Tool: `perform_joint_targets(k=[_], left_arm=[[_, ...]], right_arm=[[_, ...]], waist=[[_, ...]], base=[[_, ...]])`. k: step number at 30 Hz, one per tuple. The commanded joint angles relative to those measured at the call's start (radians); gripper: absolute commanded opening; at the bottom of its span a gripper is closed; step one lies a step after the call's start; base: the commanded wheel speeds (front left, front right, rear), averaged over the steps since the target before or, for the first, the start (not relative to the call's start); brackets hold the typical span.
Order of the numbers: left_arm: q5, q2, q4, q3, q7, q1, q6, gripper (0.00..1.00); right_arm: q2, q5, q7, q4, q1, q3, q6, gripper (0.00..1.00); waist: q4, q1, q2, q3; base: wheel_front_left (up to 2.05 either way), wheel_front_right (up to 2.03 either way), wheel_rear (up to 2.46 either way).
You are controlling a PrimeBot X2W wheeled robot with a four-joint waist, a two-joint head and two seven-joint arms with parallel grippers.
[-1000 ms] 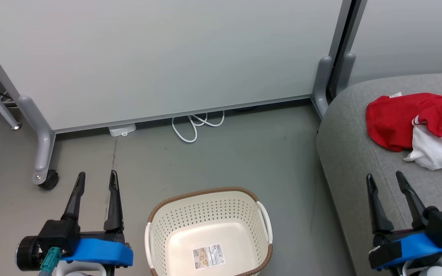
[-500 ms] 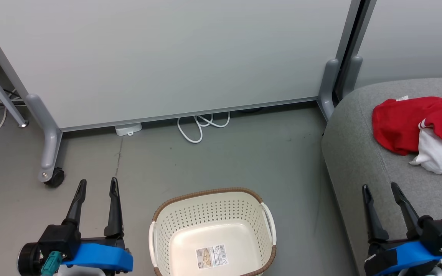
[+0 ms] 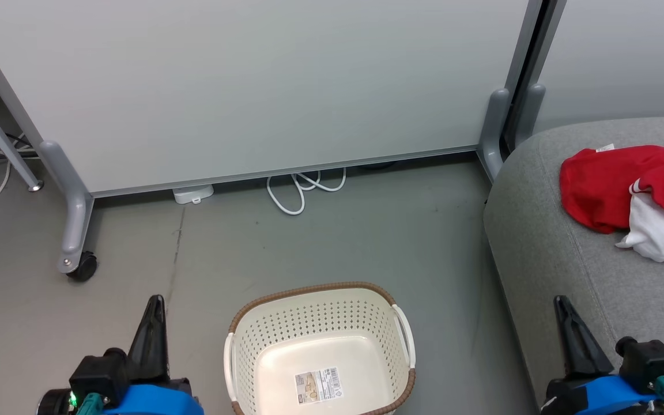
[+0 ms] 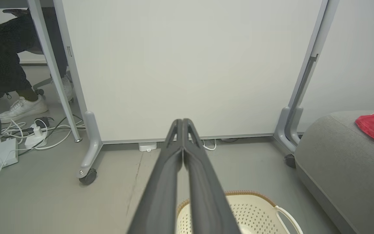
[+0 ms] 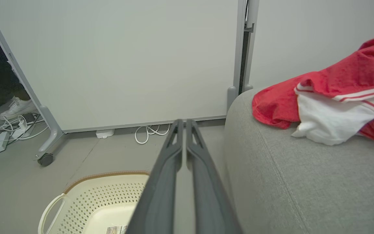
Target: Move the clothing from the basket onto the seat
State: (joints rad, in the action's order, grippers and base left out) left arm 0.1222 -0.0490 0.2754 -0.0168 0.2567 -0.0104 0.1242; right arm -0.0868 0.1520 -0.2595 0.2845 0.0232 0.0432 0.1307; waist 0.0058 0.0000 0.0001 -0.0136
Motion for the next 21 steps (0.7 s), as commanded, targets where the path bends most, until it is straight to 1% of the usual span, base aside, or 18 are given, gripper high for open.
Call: perform_joint_targets(k=[1, 11, 21], left_arm=[[0.018, -0.001, -0.003, -0.004, -0.007, -0.009, 0.000, 0.00], [0.219, -0.001, -0.007, -0.018, -0.058, -0.023, 0.001, 0.00], [0.398, -0.001, -0.013, -0.028, -0.100, -0.034, 0.002, 0.00]], right_arm=[[0.000, 0.018, 0.006, -0.003, 0.006, 0.004, 0.000, 0.00], [0.005, 0.215, 0.057, -0.009, 0.018, 0.015, 0.000, 0.00], [0.009, 0.390, 0.100, -0.016, 0.028, 0.021, 0.000, 0.00]], waist=[[0.000, 0.0000, -0.0001, 0.000], [0.000, 0.0000, -0.0001, 0.001], [-0.001, 0.0000, -0.0001, 0.002]], base=[[0.00, 0.00, 0.00], [0.00, 0.00, 0.00], [0.00, 0.00, 0.00]])
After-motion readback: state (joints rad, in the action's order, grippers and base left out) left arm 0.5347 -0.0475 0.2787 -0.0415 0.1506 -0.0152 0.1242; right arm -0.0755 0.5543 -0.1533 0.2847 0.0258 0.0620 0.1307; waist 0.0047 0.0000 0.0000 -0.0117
